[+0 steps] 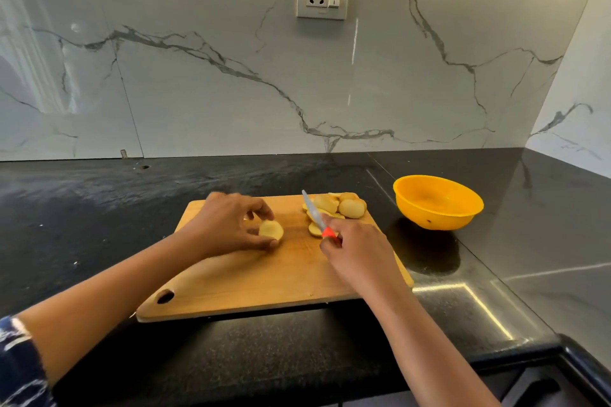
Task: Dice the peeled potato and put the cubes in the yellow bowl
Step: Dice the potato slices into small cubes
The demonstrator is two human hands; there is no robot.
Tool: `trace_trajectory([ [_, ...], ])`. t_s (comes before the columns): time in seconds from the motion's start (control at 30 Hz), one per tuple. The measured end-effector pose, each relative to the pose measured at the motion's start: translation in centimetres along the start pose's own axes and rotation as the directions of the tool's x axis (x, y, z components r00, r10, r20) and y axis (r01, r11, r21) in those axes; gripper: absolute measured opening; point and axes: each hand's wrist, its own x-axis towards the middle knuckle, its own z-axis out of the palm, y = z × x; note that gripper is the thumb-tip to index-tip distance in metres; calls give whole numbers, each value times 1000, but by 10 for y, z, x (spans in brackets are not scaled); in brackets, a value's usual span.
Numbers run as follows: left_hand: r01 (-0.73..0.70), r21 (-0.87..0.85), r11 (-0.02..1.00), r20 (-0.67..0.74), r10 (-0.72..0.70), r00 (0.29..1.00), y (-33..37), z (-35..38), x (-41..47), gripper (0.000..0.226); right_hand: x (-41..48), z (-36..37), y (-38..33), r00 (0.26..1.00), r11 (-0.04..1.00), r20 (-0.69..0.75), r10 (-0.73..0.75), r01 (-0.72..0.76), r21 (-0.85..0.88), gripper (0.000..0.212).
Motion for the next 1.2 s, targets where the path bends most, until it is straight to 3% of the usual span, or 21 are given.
trace_trajectory([
  [0.07,-20,-32,999,-55,18,998,-4,9,-13,92,-5,0,-8,996,999,77,-37,37,3,48],
  [0.13,-41,-34,999,-130,36,991,-10,14,-20,97,-12,2,-16,989,997,122,-82,82,11,50],
  [0.23,-146,-100,984,-253,117,960,-16,13,-28,85,-23,5,-25,980,990,134,-144,143,18,50],
  [0.33,-293,-45,955,-331,263,906,-19,18,-31,65,-27,8,-30,980,987,124,-156,158,-9,50],
  [0.47,-368,8,930,-347,348,871,-16,24,-28,60,-25,10,-30,980,986,116,-162,165,-20,48],
  [0.73,-394,7,919,-350,371,860,-13,22,-26,62,-16,15,-36,961,958,165,-221,246,-147,45],
  [0.9,-398,22,917,-354,380,855,-10,19,-26,54,2,17,-53,944,919,257,-209,279,-278,26],
  [1.07,-351,12,936,-347,333,877,-9,21,-28,45,-30,10,-39,930,916,295,-219,300,-265,54],
  [1.2,-342,-1,940,-345,320,882,-10,21,-29,53,-49,-2,-31,933,931,263,-245,302,-206,53],
])
